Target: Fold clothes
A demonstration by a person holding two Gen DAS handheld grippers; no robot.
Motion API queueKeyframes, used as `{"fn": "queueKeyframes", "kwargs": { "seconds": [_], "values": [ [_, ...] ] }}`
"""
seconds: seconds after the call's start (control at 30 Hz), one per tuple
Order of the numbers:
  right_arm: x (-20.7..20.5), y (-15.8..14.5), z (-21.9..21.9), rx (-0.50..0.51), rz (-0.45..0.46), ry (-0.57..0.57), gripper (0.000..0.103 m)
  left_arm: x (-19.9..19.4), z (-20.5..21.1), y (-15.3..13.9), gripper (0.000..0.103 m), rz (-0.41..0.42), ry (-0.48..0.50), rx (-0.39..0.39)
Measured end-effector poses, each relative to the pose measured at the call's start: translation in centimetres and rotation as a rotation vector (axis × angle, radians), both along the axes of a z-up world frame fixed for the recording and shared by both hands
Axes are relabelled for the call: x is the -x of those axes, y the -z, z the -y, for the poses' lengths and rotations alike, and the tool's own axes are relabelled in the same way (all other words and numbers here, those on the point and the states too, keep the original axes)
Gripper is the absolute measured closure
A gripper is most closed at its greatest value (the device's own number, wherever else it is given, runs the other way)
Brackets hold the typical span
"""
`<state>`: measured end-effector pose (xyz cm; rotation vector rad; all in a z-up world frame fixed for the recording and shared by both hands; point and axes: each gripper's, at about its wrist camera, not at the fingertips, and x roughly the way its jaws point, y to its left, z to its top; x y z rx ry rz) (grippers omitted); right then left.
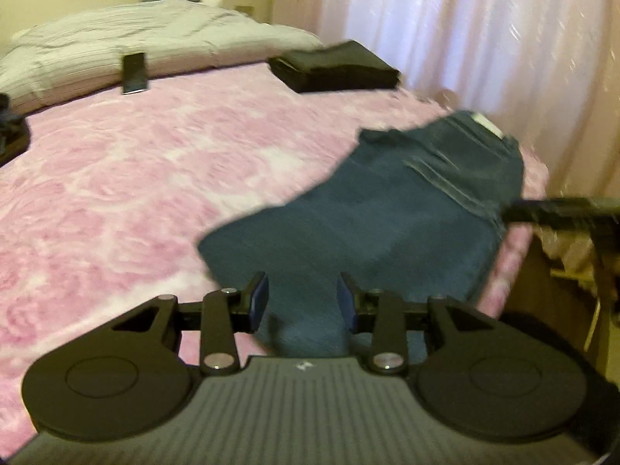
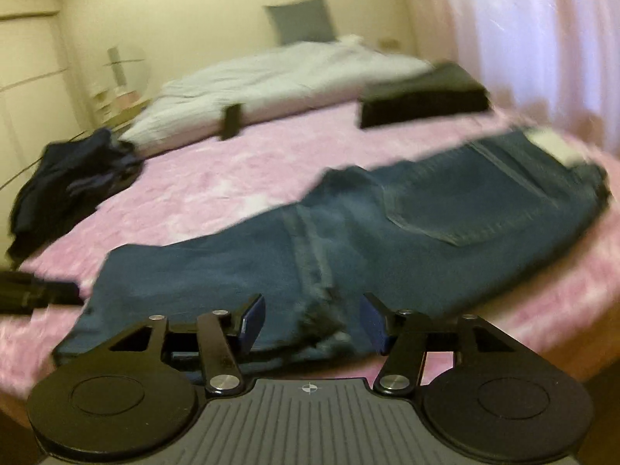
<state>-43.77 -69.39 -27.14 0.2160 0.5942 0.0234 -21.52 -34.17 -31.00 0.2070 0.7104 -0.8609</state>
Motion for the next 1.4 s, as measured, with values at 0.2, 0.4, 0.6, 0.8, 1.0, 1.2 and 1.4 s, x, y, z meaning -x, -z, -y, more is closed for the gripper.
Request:
{"fn": "queueKeyframes", "kwargs": {
  "seconds": [0.2,0.4,0.6,0.8,1.0,1.2,1.4],
  "values": [
    [-2.5,0.2,-5.7,0.014,-0.001,-0.293,0.046,-4.1,2.0,1.1,0.07,-0.061,0.026,-0.005],
    [-4.4,3.7,-9.2,0.073,-0.119,-0.451,0.046,-6.2,2.9,4.3,0.073,-0.11,0.061,-0.045],
    [-5.7,1.0,-12.2,0.009,-0.06,-0.536,0.046,-6.5,2.4,4.1,0.076,-0.142,0.055,-0.026],
    [-4.6,4.7,-15.4,0.163,-0.077,-0.653,0.046,-6.1,2.4,4.0,0.076,-0.116,0.07,-0.037],
    [-4.1,2.4,-14.0,0.169,-0.051,-0.622,0.046,-5.0,1.8,2.7,0.07,-0.067,0.076,-0.051],
    [-0.2,1.8,-10.7,0.447,0.021,-0.524,0.027,-0.3,-2.2,0.5,0.054,0.138,0.134,-0.115],
    [0.4,2.8,-10.9,0.528,0.021,-0.581,0.027,6.7,-3.1,2.2,0.048,0.49,0.425,-0.381]
  ]
}}
